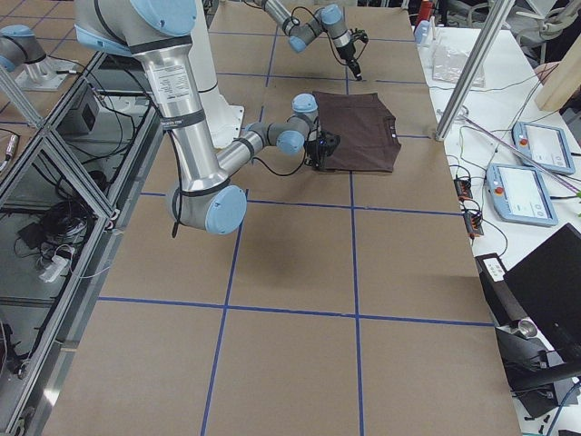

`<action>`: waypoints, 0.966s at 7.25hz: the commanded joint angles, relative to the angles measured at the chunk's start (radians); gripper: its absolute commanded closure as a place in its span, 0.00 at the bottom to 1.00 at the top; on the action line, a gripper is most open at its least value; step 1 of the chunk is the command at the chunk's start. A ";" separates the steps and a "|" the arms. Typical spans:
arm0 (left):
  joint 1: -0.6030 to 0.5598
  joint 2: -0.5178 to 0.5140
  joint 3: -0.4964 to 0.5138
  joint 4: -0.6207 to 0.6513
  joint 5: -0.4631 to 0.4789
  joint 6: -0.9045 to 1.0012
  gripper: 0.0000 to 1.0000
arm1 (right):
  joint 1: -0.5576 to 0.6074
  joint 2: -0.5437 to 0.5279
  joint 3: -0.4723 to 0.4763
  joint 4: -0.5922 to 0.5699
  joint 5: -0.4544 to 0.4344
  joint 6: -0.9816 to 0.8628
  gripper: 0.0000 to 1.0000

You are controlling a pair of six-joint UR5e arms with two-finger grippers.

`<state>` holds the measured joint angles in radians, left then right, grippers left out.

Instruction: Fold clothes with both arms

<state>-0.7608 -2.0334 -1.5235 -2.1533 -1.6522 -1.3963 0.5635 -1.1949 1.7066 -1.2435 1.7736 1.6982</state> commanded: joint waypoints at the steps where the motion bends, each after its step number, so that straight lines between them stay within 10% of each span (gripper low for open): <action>1: 0.002 0.018 -0.044 0.016 -0.004 -0.016 0.53 | -0.013 -0.049 0.095 -0.010 0.007 0.001 1.00; 4: 0.049 0.036 -0.157 0.015 -0.059 -0.140 0.52 | -0.251 -0.395 0.507 -0.010 0.012 0.015 1.00; 7: 0.063 0.036 -0.219 0.018 -0.099 -0.162 0.52 | -0.570 -0.433 0.582 -0.011 0.009 0.170 1.00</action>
<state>-0.7016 -1.9975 -1.7183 -2.1360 -1.7200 -1.5491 0.1242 -1.6073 2.2633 -1.2536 1.7839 1.8323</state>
